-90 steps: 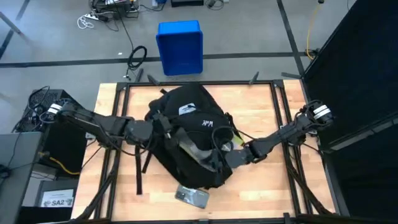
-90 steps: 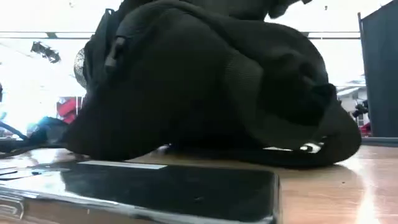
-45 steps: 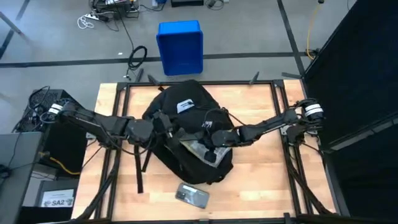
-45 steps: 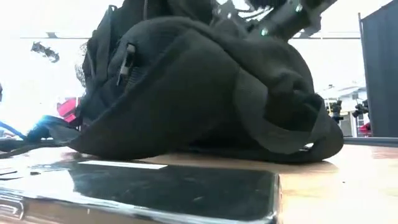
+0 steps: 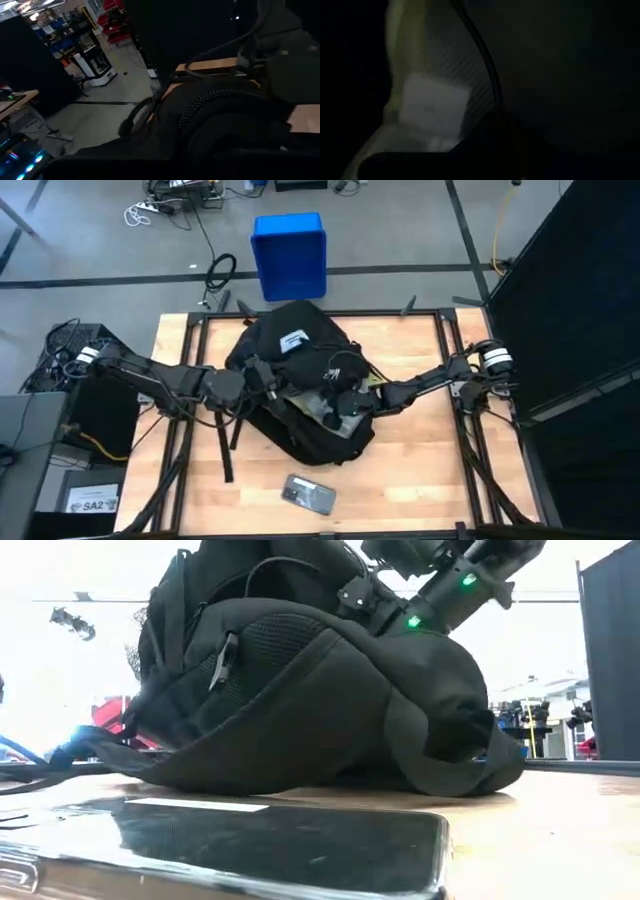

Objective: Unpack backpack
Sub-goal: Put the USB cable into the backpack, then put the cellphone into the backpack

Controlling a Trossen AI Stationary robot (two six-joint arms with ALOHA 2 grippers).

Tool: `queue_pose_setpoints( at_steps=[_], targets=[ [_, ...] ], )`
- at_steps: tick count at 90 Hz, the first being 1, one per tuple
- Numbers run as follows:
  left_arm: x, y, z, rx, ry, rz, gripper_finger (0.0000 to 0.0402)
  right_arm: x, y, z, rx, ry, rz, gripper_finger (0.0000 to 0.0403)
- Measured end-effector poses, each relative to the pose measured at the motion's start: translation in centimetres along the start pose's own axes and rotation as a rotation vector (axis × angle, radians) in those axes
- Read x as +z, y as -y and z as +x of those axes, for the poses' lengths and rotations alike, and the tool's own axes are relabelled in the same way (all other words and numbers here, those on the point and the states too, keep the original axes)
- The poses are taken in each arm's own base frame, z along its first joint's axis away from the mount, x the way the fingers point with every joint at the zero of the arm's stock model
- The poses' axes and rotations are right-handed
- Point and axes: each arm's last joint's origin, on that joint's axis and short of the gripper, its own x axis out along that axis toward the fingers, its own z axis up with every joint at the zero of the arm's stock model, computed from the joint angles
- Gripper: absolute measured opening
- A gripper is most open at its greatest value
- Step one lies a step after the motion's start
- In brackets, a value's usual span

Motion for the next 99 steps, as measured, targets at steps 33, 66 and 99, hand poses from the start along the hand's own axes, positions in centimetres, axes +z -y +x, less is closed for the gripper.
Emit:
queue_pose_setpoints(
  at_steps=[33, 66, 99],
  targets=[
    [-0.6, 0.2, 0.0, -0.023, -0.045, 0.037, 0.0, 0.8, -3.4, -2.1, 0.146, 0.16, -0.176, 0.0171],
    [-0.8, 0.2, 0.0, -0.02, -0.057, 0.048, 0.0, 0.9, -5.0, -5.7, -0.097, 0.239, -0.329, 0.0301],
    [-1.1, 0.2, 0.0, -0.016, -0.077, 0.046, 0.0, 1.1, -8.5, -12.3, 0.116, 0.373, -0.267, 0.0286]
  ],
)
